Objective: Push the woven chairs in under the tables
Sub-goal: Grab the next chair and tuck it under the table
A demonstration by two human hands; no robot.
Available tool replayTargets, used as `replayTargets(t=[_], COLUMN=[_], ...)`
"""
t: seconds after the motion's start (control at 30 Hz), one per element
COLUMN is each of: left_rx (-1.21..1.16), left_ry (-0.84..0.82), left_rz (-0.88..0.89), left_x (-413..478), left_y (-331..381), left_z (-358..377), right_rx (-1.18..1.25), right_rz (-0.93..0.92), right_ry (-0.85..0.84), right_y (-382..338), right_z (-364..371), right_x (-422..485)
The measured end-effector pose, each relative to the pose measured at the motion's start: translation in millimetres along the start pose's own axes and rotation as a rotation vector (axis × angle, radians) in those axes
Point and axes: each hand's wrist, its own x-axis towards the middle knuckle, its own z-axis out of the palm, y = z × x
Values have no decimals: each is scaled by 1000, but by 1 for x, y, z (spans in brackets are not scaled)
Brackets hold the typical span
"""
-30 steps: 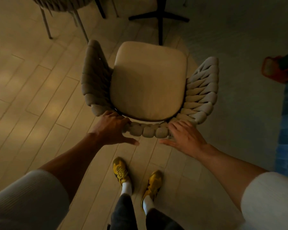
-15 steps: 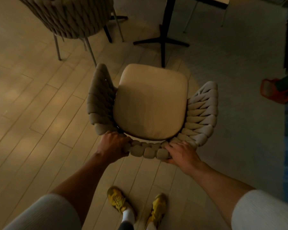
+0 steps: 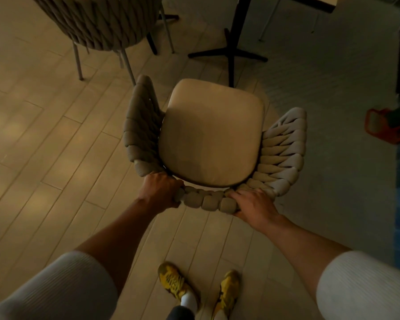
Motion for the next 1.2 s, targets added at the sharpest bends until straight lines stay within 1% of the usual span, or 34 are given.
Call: replayTargets(t=[0.17,0.3,0.47,0.53,0.6,0.67,0.73,0.9,1.07,1.2], left_rx=[38,42,19,48,125,209,243,258,262,267], left_ry=[-7,-7,-36,-65,-64,-33,-35,-64,-104,-111], left_rz=[26,81,125,137,147,143,122,102,71,68], left_x=[17,31,52,62,74,85,97,127,158,178], left_y=[-26,-52,-85,-98,-105,-110,-114,-125,-135,-143], left_z=[0,-4,-20,-27,-33,-34,-34,-45,-65,-80], right_rx=[-35,-82,-62,-39,-43,-58,-71,-104,-137,-112], right_rz=[19,42,49,59,72,91,102,141,186,195], right_ry=[-13,-5,52,48,44,38,28,17,-29,-51], right_y=[-9,-15,-18,-18,-16,-15,-11,1,13,22], right_z=[-4,-3,-9,-11,-15,-20,-24,-37,-47,-54], right_x=[23,42,71,81,89,97,107,138,171,191])
